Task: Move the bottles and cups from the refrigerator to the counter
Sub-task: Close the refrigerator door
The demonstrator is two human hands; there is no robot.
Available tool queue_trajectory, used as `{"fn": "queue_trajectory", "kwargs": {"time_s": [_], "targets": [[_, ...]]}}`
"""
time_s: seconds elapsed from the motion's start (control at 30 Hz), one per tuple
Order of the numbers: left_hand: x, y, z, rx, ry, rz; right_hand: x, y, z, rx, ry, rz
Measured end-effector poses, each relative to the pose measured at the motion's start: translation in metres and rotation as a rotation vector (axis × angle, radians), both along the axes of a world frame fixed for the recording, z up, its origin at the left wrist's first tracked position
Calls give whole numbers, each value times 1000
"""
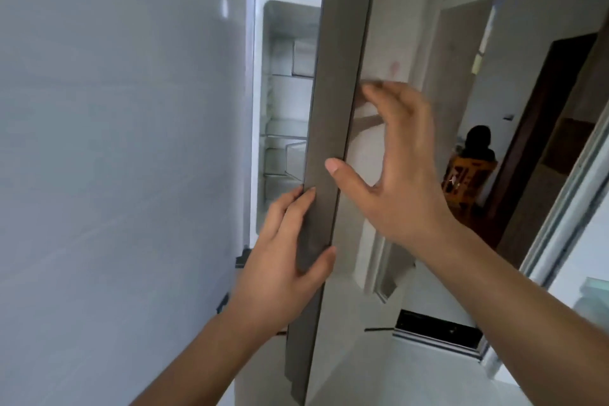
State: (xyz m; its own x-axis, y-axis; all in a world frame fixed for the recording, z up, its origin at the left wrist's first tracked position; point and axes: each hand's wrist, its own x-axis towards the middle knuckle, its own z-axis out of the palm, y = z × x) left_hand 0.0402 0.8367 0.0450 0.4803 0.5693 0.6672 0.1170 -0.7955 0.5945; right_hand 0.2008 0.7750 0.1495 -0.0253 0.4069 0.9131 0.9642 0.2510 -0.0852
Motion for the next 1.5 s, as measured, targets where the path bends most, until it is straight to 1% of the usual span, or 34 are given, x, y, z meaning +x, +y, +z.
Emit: {"fn": "queue_trajectory", "kwargs": {"time_s": [0.17,0.27,0.5,0.83,1.0,1.17,1.3,1.4,1.5], "targets": [[-17,78,-2,0,9,57,-23,84,1,12,-36,-49],[-24,122,-1,0,16,66,-35,128,-3,16,-31,-127],[-23,209,-2,-20,59,86,-40,222,-12,16,-86,-276],[-3,308,-7,36,112,205,-13,298,-22,-92,-226,-394],[10,339,-9,-13,120,263,7,321,-33,-146,-281,-460],[14,342,-7,-33,127,275,14,327,-37,-97,-303,-449],[12,336,-6,-65,138,329,14,328,-39,-45,-269,-389],[5,323,-3,-95,111,357,10,325,-44,28,-216,-251],[-10,301,4,-109,98,387,7,324,-47,52,-169,-20]]}}
